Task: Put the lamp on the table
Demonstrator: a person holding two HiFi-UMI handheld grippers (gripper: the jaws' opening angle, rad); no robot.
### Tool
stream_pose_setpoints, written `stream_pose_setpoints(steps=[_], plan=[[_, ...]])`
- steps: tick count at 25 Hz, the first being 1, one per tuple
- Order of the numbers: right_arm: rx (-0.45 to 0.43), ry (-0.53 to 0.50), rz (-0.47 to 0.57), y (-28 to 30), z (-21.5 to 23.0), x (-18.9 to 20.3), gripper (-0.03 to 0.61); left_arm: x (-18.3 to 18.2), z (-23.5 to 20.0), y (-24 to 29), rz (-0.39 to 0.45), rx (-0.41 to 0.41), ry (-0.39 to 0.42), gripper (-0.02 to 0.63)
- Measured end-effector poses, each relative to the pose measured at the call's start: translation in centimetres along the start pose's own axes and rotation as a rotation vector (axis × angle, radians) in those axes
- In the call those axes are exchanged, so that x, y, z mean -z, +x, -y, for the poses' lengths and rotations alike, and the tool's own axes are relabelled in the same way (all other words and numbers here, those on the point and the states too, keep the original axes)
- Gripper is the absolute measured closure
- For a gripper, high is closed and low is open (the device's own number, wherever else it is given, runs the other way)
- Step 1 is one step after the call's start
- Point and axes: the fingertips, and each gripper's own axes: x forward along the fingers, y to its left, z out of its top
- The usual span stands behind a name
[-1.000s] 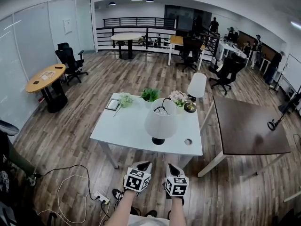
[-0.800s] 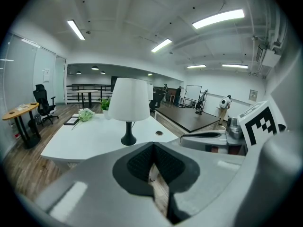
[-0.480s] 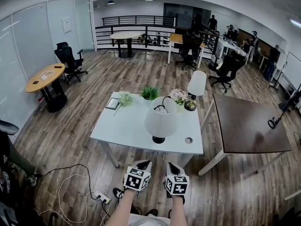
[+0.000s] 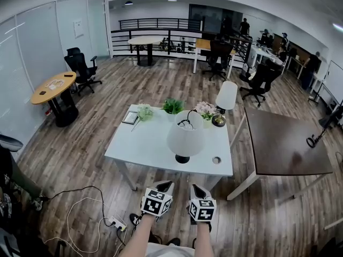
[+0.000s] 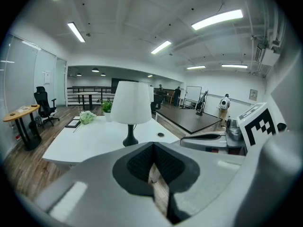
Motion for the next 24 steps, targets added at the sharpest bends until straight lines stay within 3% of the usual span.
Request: stream_pose_setpoints(steps=[24], plan=[[-0.021,-0.024,-0.009,-0.1,-1.0,-0.2,0.555,0.7,-0.2,-0.7,-0.005,-0.009,-0.019,0.614]])
